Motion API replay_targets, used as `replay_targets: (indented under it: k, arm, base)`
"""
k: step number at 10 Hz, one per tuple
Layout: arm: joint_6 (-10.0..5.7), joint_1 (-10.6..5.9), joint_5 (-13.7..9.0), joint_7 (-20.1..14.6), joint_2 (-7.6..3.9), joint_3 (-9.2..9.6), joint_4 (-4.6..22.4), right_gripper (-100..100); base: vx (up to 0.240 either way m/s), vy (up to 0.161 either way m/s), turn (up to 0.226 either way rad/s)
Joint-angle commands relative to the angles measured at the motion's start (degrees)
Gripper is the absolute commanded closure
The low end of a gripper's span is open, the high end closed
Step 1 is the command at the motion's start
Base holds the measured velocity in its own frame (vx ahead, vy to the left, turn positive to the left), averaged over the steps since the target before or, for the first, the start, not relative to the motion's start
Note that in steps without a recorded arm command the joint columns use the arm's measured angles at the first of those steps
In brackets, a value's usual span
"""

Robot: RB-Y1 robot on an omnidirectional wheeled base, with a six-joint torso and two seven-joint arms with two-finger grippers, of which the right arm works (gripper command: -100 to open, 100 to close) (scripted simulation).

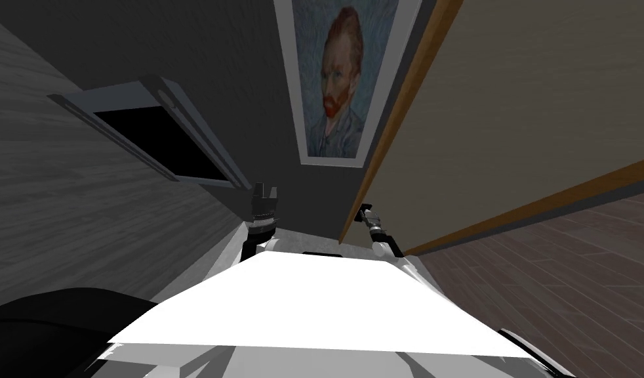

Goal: Pull the door open

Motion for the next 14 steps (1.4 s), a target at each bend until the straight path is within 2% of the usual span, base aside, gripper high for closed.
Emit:
replay_targets:
  k: [1, 2, 3, 4, 9, 10, 11, 14]
  arm:
    - [0.03, -0.98, -0.02, -0.44, 0.21, -0.26, 1.63, -100]
    - [0.26, -1.44, -0.36, -0.34, 0.64, -1.12, 2.62, -100]
    - [0.41, -1.03, -0.37, 0.14, 0.62, -0.92, 1.63, -100]
    - [0.41, -1.03, -0.37, 0.14, 0.62, -0.92, 1.63, 100]
    - [0.41, -1.03, -0.37, 0.14, 0.62, -0.92, 1.63, 100]
    - [-0.11, -0.69, -0.32, -0.74, -0.36, -0.13, 1.3, 100]
    - [-0.25, -0.6, -0.31, -0.98, -0.61, 0.1, 1.2, 100]
    - [-1.31, 0.1, -0.19, -2.76, -2.52, 1.76, 0.47, 100]
  base:
    - [0.038, -0.021, 0.032]
    - [0.03, -0.011, 0.08]
    - [0.015, -0.008, 0.026]
    - [-0.002, 0.001, -0.023]
    - [-0.001, 0.0, -0.001]
    - [-0.109, -0.046, 0.13]
    - [-0.191, -0.067, 0.139]
    - [-0.185, -0.059, 0.132]
